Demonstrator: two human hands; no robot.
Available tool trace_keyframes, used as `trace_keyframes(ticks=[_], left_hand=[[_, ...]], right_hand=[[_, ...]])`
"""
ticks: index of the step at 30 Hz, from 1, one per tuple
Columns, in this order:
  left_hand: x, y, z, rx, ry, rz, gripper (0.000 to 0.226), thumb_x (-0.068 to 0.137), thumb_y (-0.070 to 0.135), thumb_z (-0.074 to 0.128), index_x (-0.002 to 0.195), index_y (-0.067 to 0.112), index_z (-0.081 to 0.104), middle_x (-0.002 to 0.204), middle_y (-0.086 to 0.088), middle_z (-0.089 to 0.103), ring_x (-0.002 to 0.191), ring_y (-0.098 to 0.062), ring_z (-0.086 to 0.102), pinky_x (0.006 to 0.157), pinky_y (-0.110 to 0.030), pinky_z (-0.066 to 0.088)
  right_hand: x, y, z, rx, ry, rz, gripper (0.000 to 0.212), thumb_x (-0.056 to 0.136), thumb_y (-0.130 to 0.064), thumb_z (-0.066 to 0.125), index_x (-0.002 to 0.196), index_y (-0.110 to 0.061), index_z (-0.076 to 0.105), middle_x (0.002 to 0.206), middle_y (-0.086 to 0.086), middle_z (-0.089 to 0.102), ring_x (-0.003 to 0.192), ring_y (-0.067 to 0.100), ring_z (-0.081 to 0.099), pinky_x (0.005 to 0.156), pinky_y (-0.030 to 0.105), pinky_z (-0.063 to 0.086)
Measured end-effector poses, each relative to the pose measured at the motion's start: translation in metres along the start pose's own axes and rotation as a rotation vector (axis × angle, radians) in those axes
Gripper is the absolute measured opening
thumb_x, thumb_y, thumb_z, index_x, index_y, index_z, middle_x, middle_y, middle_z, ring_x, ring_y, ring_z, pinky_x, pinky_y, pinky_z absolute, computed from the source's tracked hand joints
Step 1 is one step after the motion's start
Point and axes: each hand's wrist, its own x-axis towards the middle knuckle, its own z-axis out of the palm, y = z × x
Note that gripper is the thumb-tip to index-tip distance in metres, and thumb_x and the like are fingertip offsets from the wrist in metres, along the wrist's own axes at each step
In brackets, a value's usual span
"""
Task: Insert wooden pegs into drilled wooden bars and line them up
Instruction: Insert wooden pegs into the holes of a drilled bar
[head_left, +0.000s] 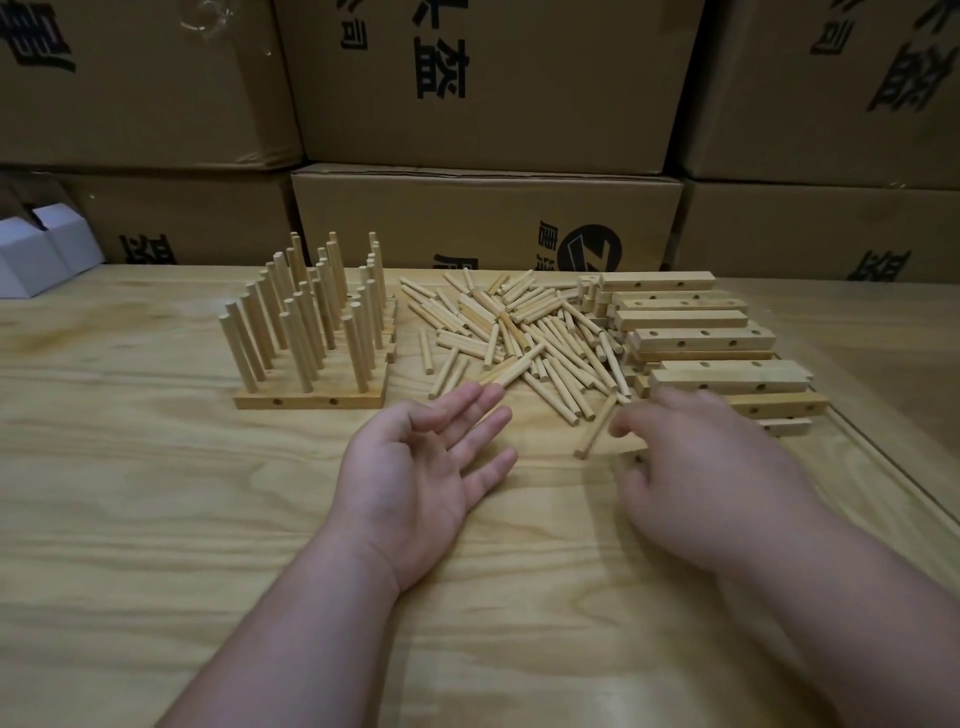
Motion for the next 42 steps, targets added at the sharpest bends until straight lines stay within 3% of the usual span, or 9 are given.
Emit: trace_keyframes(ticks=[6, 10, 14, 18, 23, 28, 33, 37, 42], left_hand=[[0.000, -0.001, -0.001, 0.035, 0.004, 0.025, 0.063, 0.073, 0.021, 0.048, 0.133, 0.008, 0.060, 0.126, -0.004, 0.073, 0.115, -0.021, 0.070, 0.092, -0.047, 0.051], [0.002, -0.004, -0.001, 0.093, -0.004, 0.044, 0.060, 0.076, 0.015, 0.052, 0.135, 0.013, 0.059, 0.120, -0.001, 0.075, 0.113, -0.022, 0.071, 0.085, -0.042, 0.055], [0.003, -0.013, -0.001, 0.257, -0.049, 0.080, 0.058, 0.084, -0.006, 0.064, 0.137, 0.016, 0.060, 0.109, 0.001, 0.076, 0.105, -0.019, 0.074, 0.078, -0.032, 0.061], [0.000, -0.017, -0.001, 0.458, -0.186, 0.115, 0.058, 0.082, 0.011, 0.074, 0.136, 0.024, 0.059, 0.129, 0.001, 0.071, 0.122, -0.020, 0.066, 0.090, -0.031, 0.057], [0.001, -0.021, 0.000, 0.536, -0.204, 0.156, 0.050, 0.087, 0.015, 0.075, 0.135, 0.018, 0.064, 0.129, -0.010, 0.071, 0.123, -0.032, 0.065, 0.100, -0.046, 0.055], [0.003, -0.018, 0.004, 0.322, -0.048, 0.141, 0.042, 0.076, 0.021, 0.073, 0.117, 0.012, 0.066, 0.094, -0.008, 0.077, 0.079, -0.017, 0.074, 0.060, -0.026, 0.057], [0.005, -0.014, 0.004, 0.150, 0.040, 0.078, 0.035, 0.098, 0.007, 0.053, 0.132, 0.015, 0.057, 0.075, -0.010, 0.068, 0.060, -0.019, 0.065, 0.051, -0.028, 0.054], [0.002, -0.007, 0.005, 0.129, 0.065, 0.014, 0.035, 0.102, 0.020, 0.042, 0.132, 0.022, 0.060, 0.069, -0.005, 0.057, 0.049, -0.015, 0.046, 0.038, -0.023, 0.034], [0.001, -0.006, 0.005, 0.182, 0.098, 0.027, 0.037, 0.106, 0.044, 0.046, 0.118, 0.020, 0.071, 0.068, -0.001, 0.053, 0.047, -0.012, 0.041, 0.038, -0.022, 0.031]], right_hand=[[0.002, 0.005, 0.005, -0.126, -0.081, -0.013, 0.033, 0.089, -0.022, 0.055, 0.117, -0.040, 0.058, 0.110, -0.012, 0.047, 0.107, 0.016, 0.046, 0.082, 0.031, 0.042], [0.001, -0.003, 0.004, -0.016, -0.030, -0.161, 0.023, 0.094, -0.040, 0.058, 0.117, -0.042, 0.058, 0.108, -0.018, 0.047, 0.109, 0.012, 0.048, 0.088, 0.032, 0.046], [-0.001, -0.018, -0.001, 0.351, 0.161, -0.254, 0.017, 0.092, -0.045, 0.058, 0.109, -0.043, 0.057, 0.103, -0.024, 0.051, 0.091, -0.002, 0.053, 0.075, 0.016, 0.046], [-0.001, -0.027, 0.000, 0.872, 0.401, -0.137, 0.019, 0.091, -0.032, 0.067, 0.108, -0.039, 0.062, 0.099, -0.019, 0.063, 0.083, 0.002, 0.063, 0.068, 0.013, 0.049], [0.000, -0.036, 0.010, 1.281, 0.320, -0.087, 0.026, 0.098, -0.018, 0.060, 0.118, -0.034, 0.065, 0.107, -0.010, 0.070, 0.080, 0.010, 0.071, 0.061, 0.022, 0.058], [0.008, -0.018, 0.030, 0.885, 0.333, -0.085, 0.038, 0.101, -0.027, 0.052, 0.139, -0.032, 0.054, 0.121, -0.023, 0.056, 0.090, 0.001, 0.062, 0.075, 0.022, 0.054], [0.014, -0.006, 0.044, 0.408, 0.065, -0.057, 0.046, 0.100, -0.034, 0.048, 0.146, -0.034, 0.046, 0.117, -0.015, 0.041, 0.103, 0.002, 0.047, 0.086, 0.021, 0.040], [0.013, -0.007, 0.046, 0.338, 0.047, -0.038, 0.025, 0.097, -0.044, 0.051, 0.110, -0.033, 0.069, 0.100, -0.017, 0.044, 0.097, 0.006, 0.051, 0.084, 0.027, 0.047], [0.013, -0.008, 0.043, 0.263, 0.153, 0.120, 0.026, 0.087, -0.055, 0.057, 0.079, -0.031, 0.048, 0.074, -0.014, 0.053, 0.067, 0.006, 0.052, 0.052, 0.030, 0.037]])
